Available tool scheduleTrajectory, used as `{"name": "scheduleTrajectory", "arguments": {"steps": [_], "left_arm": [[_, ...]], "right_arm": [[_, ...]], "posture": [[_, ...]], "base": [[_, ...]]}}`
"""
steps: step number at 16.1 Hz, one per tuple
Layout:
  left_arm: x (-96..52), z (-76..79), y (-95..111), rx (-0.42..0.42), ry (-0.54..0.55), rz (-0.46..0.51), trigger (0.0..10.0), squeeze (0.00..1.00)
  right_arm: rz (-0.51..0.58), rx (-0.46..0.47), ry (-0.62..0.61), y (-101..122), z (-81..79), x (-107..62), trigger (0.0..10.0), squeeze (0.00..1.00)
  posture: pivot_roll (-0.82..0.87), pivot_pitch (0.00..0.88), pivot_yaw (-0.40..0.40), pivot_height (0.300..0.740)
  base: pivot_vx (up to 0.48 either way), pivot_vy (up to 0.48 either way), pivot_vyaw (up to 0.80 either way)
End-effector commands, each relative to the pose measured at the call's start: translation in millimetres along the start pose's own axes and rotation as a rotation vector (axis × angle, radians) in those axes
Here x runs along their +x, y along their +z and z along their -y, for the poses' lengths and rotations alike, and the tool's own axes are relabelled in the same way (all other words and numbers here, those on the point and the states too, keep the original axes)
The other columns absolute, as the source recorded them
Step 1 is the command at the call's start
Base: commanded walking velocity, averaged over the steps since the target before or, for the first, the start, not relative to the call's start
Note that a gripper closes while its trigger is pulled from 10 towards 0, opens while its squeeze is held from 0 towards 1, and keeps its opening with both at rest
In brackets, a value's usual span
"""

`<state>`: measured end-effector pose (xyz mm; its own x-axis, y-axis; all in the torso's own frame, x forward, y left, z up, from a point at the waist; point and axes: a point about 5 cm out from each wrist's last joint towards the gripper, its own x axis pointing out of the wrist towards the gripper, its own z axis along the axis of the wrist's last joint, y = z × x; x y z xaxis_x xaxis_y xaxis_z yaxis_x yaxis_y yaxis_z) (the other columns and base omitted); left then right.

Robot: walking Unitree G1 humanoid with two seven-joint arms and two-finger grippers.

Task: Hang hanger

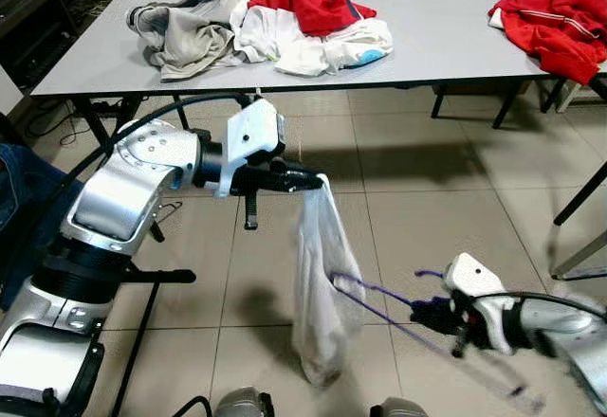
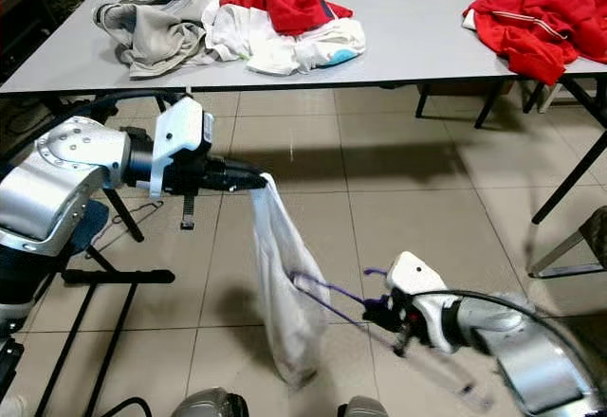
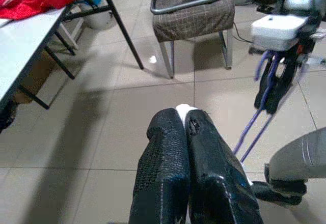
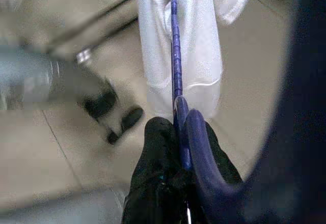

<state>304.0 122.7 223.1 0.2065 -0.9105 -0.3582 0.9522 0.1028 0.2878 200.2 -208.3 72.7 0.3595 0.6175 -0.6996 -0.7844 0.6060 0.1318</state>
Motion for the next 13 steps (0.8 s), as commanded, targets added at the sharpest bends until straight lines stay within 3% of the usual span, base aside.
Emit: {"name": "scheduleTrajectory", "arguments": {"steps": [1,5,6,8,10,12,13], "left_arm": [[-5.6,-1.9,10.4,0.03,0.019,0.025,0.0,0.0],[2.6,7.0,19.1,0.04,-0.007,0.052,0.0,0.0],[12.3,14.1,18.1,0.054,-0.019,0.048,0.0,0.0],[21.4,17.3,15.2,0.072,-0.002,0.033,0.0,0.0],[26.0,12.3,11.5,0.078,0.075,0.006,0.0,0.0],[25.1,-11.9,0.8,0.028,0.324,-0.031,0.0,0.0],[23.3,-17.6,-0.3,0.014,0.384,-0.028,0.0,0.0]], "right_arm": [[0.02,0.09,-0.024,-4.0,2.4,0.3,10.0,0.0],[0.141,0.329,-0.047,-4.2,3.0,16.1,10.0,0.0],[0.206,0.405,-0.033,2.9,3.0,22.3,10.0,0.0],[0.245,0.449,-0.019,9.5,2.8,25.6,10.0,0.0],[0.256,0.477,-0.031,11.0,3.3,26.2,10.0,0.0],[0.265,0.563,-0.049,9.6,2.1,28.2,10.0,0.0],[0.264,0.604,-0.072,7.9,3.1,29.3,10.0,0.0]], "posture": [[-0.14,0.0,0.047,0.74],[-0.13,0.0,0.047,0.74],[-0.13,0.0,0.049,0.74],[-0.13,0.0,0.045,0.74],[-0.13,0.0,0.044,0.74],[-0.13,0.0,0.04,0.74],[-0.13,0.0,0.039,0.74]], "base": [[0.0,0.0,0.0],[0.0,0.0,0.0],[0.0,0.0,0.0],[0.0,0.0,0.0],[0.0,0.0,0.0],[0.0,0.0,0.0],[0.0,0.0,0.0]]}}
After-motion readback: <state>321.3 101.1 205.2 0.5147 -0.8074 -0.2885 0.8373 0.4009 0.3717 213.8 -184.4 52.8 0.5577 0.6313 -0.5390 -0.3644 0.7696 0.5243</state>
